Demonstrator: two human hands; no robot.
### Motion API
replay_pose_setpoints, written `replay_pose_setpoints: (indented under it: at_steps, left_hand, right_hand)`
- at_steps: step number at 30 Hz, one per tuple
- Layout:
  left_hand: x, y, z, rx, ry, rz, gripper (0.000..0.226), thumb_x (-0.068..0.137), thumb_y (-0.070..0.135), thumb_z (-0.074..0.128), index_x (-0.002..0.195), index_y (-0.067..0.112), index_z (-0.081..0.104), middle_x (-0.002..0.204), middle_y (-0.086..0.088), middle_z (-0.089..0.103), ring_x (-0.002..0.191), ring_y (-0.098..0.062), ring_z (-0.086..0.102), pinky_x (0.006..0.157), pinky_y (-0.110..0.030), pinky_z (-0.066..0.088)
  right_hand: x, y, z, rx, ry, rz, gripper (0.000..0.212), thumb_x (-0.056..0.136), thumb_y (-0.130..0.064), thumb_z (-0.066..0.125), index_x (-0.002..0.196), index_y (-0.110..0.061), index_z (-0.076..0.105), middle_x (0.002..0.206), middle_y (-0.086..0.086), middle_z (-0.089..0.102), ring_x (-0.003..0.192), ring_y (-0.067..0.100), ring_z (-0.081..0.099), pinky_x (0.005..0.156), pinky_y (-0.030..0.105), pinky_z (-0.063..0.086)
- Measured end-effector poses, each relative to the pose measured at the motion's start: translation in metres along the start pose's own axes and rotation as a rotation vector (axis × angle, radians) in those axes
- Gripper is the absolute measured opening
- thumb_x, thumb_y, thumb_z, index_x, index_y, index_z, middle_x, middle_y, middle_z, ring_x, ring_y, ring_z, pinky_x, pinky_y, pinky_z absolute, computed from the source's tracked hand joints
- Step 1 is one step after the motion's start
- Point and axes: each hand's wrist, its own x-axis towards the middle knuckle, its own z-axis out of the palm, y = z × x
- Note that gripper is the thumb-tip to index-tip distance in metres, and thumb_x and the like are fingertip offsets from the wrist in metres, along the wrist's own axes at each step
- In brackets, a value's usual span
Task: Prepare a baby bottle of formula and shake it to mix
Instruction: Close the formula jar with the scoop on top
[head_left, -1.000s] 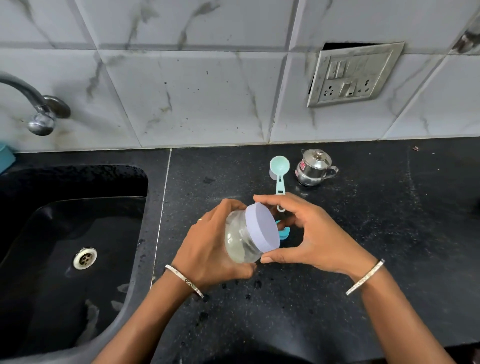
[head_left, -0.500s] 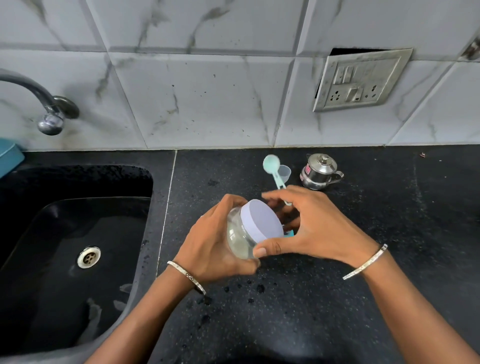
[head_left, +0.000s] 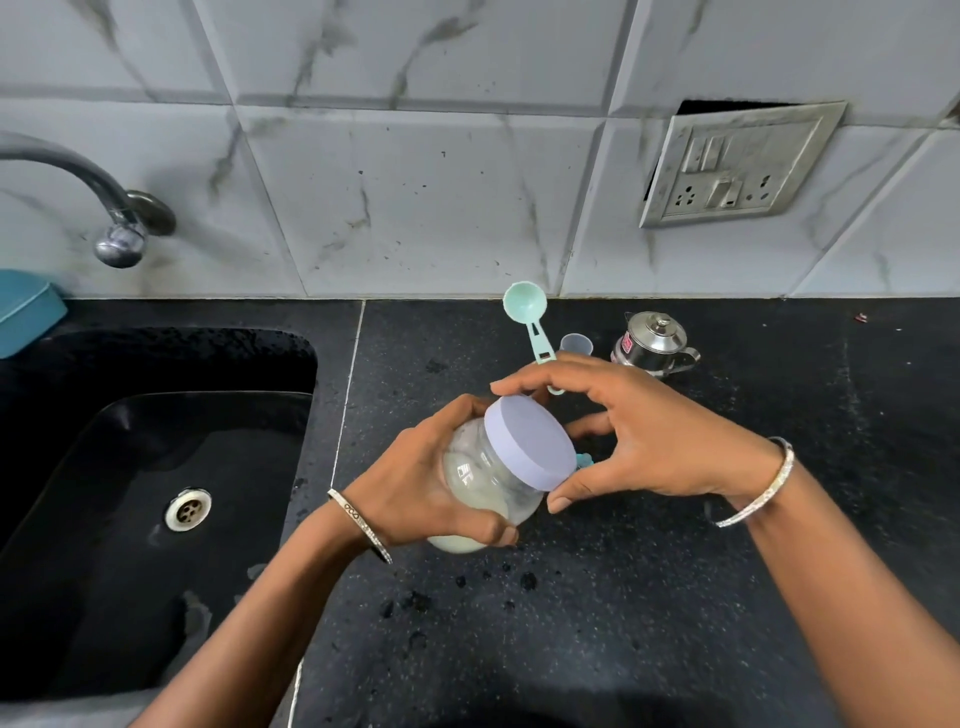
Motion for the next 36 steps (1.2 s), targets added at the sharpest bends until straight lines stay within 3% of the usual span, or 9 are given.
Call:
replay_pose_setpoints:
  at_steps: [5,10,14,16,20,23,31,36]
  left_hand:
    - [0.001,0.000,0.002,-0.020,0.008,-0.003,0.080,0.047,0.040,0.090,0.117,0.031,0.053,0.105,0.009,0.066,0.096,-0.018,0.067,0.081,-0.043,0.059]
    - [-0.001,0.004,0.003,0.037,0.038,0.022,0.080,0.045,0.045,0.088,0.115,0.036,0.051,0.101,0.017,0.066,0.092,-0.006,0.066,0.072,-0.014,0.050]
    - [-0.002,0.003,0.003,0.103,0.054,0.045,0.082,0.045,0.049,0.086,0.117,0.035,0.050,0.102,0.016,0.066,0.092,-0.006,0.066,0.071,-0.018,0.053]
    - [-0.003,0.002,0.004,0.116,0.059,0.050,0.081,0.045,0.047,0.088,0.116,0.035,0.049,0.101,0.016,0.066,0.090,-0.006,0.065,0.069,-0.016,0.052]
    - [-0.004,-0.001,0.003,0.125,0.046,0.047,0.083,0.048,0.032,0.096,0.116,0.033,0.050,0.099,0.013,0.066,0.088,-0.007,0.065,0.069,-0.013,0.048]
    - [-0.003,-0.002,0.001,0.111,0.043,0.043,0.083,0.048,0.040,0.093,0.118,0.032,0.050,0.101,0.013,0.066,0.091,-0.008,0.065,0.072,-0.015,0.050]
    - [-0.005,0.005,0.001,0.115,0.072,0.045,0.081,0.044,0.049,0.086,0.115,0.035,0.049,0.098,0.015,0.066,0.087,-0.006,0.065,0.068,-0.013,0.048]
    - [-0.007,0.010,0.002,0.135,0.088,0.039,0.081,0.043,0.052,0.083,0.115,0.037,0.048,0.098,0.018,0.066,0.087,-0.003,0.065,0.067,-0.015,0.051]
  right_hand:
    - [0.003,0.000,0.005,-0.031,0.037,0.036,0.091,0.057,-0.022,0.102,0.138,-0.031,0.061,0.129,-0.014,0.056,0.124,0.008,0.057,0.091,0.030,0.062]
    - [0.007,-0.002,0.010,-0.125,0.110,0.079,0.081,0.052,-0.045,0.102,0.125,-0.034,0.068,0.117,-0.013,0.063,0.102,0.013,0.067,0.077,0.036,0.064]
    - [0.009,-0.001,0.015,-0.193,0.155,0.125,0.073,0.051,-0.060,0.097,0.113,-0.031,0.070,0.104,-0.013,0.066,0.082,0.013,0.070,0.073,0.040,0.061]
    - [0.008,0.000,0.015,-0.183,0.123,0.111,0.074,0.053,-0.056,0.098,0.117,-0.031,0.069,0.108,-0.014,0.065,0.087,0.013,0.070,0.073,0.038,0.062]
    - [0.005,0.003,0.009,-0.060,0.057,0.060,0.082,0.057,-0.030,0.103,0.129,-0.030,0.063,0.126,-0.010,0.060,0.114,0.014,0.065,0.085,0.034,0.064]
    - [0.004,0.003,0.005,-0.005,0.032,0.048,0.085,0.060,-0.018,0.101,0.133,-0.032,0.062,0.131,-0.012,0.057,0.121,0.010,0.060,0.091,0.033,0.062]
    - [0.006,-0.003,0.011,-0.086,0.056,0.059,0.084,0.055,-0.034,0.102,0.130,-0.031,0.064,0.124,-0.014,0.062,0.106,0.014,0.067,0.082,0.036,0.064]
    - [0.009,-0.007,0.015,-0.158,0.134,0.143,0.069,0.054,-0.055,0.097,0.113,-0.031,0.070,0.098,-0.009,0.073,0.078,0.016,0.072,0.072,0.045,0.061]
